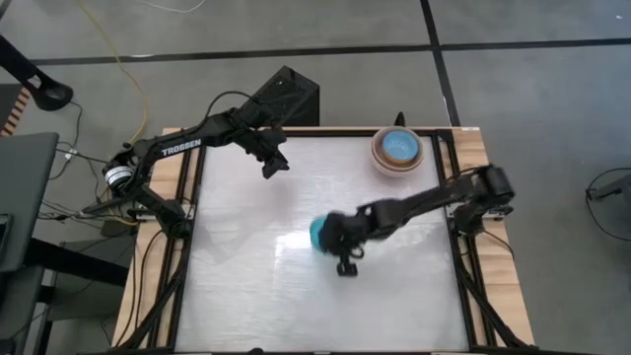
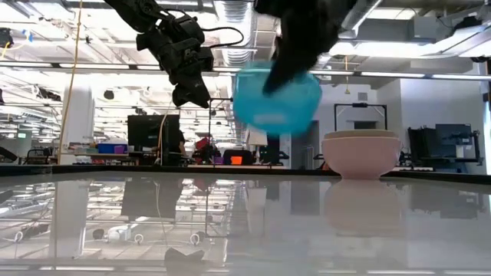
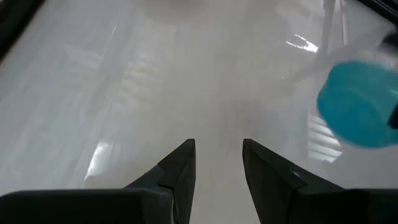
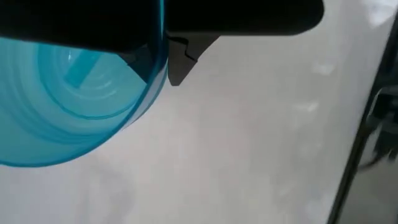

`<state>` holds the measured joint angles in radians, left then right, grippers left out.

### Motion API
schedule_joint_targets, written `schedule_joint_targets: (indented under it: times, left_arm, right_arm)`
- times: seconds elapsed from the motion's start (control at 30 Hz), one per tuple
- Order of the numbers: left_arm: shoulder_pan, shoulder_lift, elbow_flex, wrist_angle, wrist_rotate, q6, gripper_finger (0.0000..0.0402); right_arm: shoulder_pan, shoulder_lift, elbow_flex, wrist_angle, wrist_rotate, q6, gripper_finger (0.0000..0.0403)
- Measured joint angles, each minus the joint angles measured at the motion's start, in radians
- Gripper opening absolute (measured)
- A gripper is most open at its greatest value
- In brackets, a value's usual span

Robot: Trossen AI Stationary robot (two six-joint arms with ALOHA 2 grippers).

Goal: Nest bowls inside each other
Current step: Stack the transparent blue bowl on top of the blue bowl

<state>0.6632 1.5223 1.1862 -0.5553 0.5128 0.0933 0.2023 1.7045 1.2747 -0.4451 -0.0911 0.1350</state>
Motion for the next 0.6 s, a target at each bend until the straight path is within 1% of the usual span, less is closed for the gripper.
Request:
schedule_joint_targets:
  times: [0.13, 0.3, 0.4, 0.47, 0.6]
  left_arm:
    - [0.0, 0.0, 0.0, 0.018, -0.004, 0.0, 0.0121]
    - [0.0, 0.0, 0.0, 0.043, -0.005, -0.008, 0.0121]
    - [-0.003, 0.0, 0.0, 0.059, -0.018, -0.01, 0.0121]
    - [-0.005, 0.0, 0.0, 0.058, -0.03, -0.01, 0.0121]
    - [-0.009, 0.0, 0.0, 0.06, -0.03, -0.014, 0.0121]
  right_arm:
    - [-0.09, -0.14, 0.003, -0.076, 0.089, 0.0, 0.0001]
    - [-0.251, -0.278, 0.003, -0.261, 0.19, 0.0, 0.0001]
    - [-0.368, -0.334, 0.003, -0.35, 0.224, -0.011, 0.0]
    - [-0.451, -0.354, 0.003, -0.383, 0.225, -0.034, 0.0]
    - [-0.605, -0.36, 0.003, -0.421, 0.223, -0.071, 0.0]
